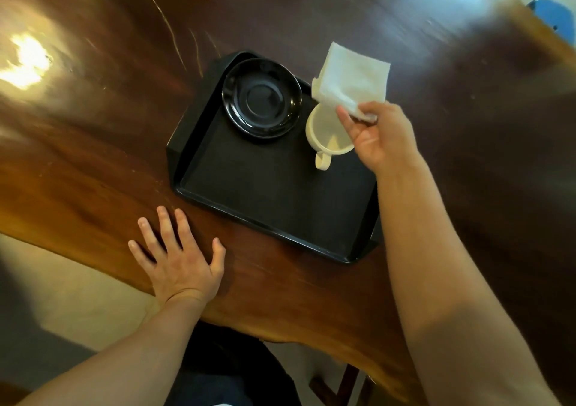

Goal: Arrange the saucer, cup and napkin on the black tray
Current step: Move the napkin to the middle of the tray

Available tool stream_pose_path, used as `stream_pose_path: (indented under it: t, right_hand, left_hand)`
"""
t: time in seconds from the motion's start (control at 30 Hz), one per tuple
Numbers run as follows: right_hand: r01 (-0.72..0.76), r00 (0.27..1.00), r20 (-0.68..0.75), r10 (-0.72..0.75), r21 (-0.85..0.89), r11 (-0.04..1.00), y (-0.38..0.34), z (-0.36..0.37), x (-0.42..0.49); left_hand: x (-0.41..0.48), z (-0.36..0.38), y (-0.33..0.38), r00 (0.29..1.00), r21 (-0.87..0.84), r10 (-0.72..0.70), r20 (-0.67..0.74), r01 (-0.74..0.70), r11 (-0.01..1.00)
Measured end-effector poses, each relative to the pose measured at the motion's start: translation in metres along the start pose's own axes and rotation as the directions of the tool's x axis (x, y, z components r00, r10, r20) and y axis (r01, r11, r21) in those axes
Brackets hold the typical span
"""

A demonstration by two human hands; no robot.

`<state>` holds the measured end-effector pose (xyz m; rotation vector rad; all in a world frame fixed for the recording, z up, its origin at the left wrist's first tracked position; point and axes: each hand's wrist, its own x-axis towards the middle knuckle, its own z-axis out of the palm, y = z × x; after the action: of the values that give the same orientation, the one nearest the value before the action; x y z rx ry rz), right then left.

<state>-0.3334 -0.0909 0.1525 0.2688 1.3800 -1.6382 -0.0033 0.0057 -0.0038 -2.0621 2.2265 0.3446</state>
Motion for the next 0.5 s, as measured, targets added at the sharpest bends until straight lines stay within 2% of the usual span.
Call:
stream_pose_path:
  t: [0.17, 0.3, 0.5]
  right_hand:
    - [-0.078, 0.982, 0.166, 0.092, -0.089, 0.993, 0.044, -0.034, -0.036]
    - [-0.143, 0.953, 0.242, 0.180, -0.161, 0.976, 0.075, -0.051, -0.053]
    - [-0.227, 0.938, 0.201, 0.283, -0.259, 0.939, 0.107, -0.056, -0.066]
  left_hand:
    - [0.000, 0.000, 0.001, 1.000, 0.011, -0.008, 0.002, 0.008, 1.000]
    - [0.000, -0.001, 0.002, 1.000, -0.008, -0.009, -0.013, 0.009, 1.000]
    - [-0.001, -0.002, 0.002, 1.000, 0.007, -0.011, -0.010, 0.011, 1.000]
